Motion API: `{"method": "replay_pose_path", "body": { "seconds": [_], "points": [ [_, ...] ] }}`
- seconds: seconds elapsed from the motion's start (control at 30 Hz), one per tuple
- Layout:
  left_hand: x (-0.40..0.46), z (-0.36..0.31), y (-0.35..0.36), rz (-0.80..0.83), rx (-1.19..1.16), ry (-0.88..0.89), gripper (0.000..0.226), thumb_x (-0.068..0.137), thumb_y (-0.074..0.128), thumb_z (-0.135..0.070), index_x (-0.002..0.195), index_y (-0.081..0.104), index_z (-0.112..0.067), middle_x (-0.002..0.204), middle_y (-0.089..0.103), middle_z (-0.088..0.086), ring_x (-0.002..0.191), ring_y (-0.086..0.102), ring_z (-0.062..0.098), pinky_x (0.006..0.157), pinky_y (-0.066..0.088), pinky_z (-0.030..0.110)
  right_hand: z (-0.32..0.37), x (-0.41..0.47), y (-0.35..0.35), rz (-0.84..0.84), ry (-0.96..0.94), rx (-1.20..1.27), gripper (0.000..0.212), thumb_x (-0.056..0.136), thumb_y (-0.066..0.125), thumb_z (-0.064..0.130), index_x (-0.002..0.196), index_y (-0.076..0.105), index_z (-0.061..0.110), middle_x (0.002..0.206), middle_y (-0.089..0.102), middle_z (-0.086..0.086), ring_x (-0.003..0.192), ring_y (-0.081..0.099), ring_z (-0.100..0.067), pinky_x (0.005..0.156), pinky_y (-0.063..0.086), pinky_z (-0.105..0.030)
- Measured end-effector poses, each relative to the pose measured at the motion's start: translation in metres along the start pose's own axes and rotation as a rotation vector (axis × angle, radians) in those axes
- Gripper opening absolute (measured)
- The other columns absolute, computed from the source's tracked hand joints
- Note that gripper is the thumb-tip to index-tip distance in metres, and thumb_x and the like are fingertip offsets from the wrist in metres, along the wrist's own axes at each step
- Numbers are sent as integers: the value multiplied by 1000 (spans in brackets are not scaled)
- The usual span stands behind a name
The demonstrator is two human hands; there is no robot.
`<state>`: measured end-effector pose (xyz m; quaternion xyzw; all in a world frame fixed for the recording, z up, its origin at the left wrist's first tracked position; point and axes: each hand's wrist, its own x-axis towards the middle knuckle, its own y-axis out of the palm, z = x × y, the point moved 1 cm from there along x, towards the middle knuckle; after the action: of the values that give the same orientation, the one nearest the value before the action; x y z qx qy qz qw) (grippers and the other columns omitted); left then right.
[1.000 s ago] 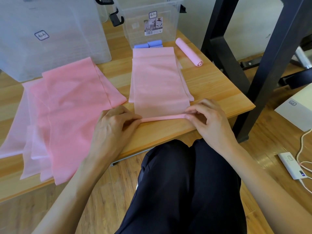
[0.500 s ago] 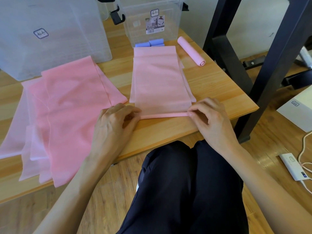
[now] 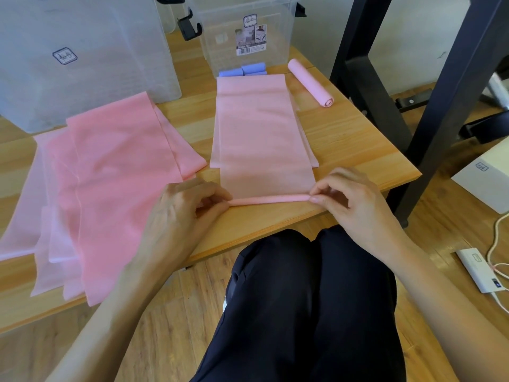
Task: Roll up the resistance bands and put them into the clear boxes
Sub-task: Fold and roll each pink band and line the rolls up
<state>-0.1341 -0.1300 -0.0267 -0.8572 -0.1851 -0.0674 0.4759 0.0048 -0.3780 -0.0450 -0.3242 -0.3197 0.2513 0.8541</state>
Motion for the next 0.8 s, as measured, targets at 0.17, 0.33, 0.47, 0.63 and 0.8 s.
{"method": "replay_pose_path", "body": {
  "seconds": [0.17, 0.33, 0.47, 0.63, 0.8],
  "points": [
    [-4, 0, 1, 7, -6, -18, 13, 87, 72, -19, 90, 73, -31, 83, 65, -17, 80, 61, 1, 66, 39, 8, 1, -3, -2, 18, 45, 5, 18, 86, 62, 29, 87, 72, 14, 87, 59, 6, 87, 52, -14, 80, 45, -30],
    [-3, -1, 4, -64, -13, -7, 13, 88, 70, -18, 89, 73, -30, 87, 59, -22, 82, 60, 0, 68, 48, 20, 1, -2, 2, -48, 53, -9, 13, 87, 65, 25, 88, 70, 13, 90, 57, 7, 88, 51, -11, 80, 44, -20],
    [-3, 0, 6, -44, 5, 28, 16, 86, 58, -29, 91, 74, -31, 91, 62, -16, 84, 60, 8, 69, 52, 35, -2, -4, 2, -49, 45, 2, 22, 87, 64, 31, 92, 73, 11, 92, 59, 4, 94, 54, -16, 83, 46, -30],
    [-2, 2, 8, -41, -10, -3, 11, 88, 66, -32, 94, 74, -31, 95, 61, -16, 87, 62, 12, 73, 54, 39, -4, -1, 2, -52, 19, -1, 25, 84, 67, 28, 99, 76, 10, 92, 59, 2, 93, 53, -17, 83, 46, -31],
    [2, 2, 9, -65, -15, 0, 12, 92, 68, -22, 101, 75, -27, 95, 63, -13, 83, 61, 9, 75, 55, 39, -3, 0, 5, -75, 20, -37, 16, 90, 62, 26, 94, 68, 12, 91, 54, 10, 90, 48, -11, 82, 45, -33]
  ]
}}
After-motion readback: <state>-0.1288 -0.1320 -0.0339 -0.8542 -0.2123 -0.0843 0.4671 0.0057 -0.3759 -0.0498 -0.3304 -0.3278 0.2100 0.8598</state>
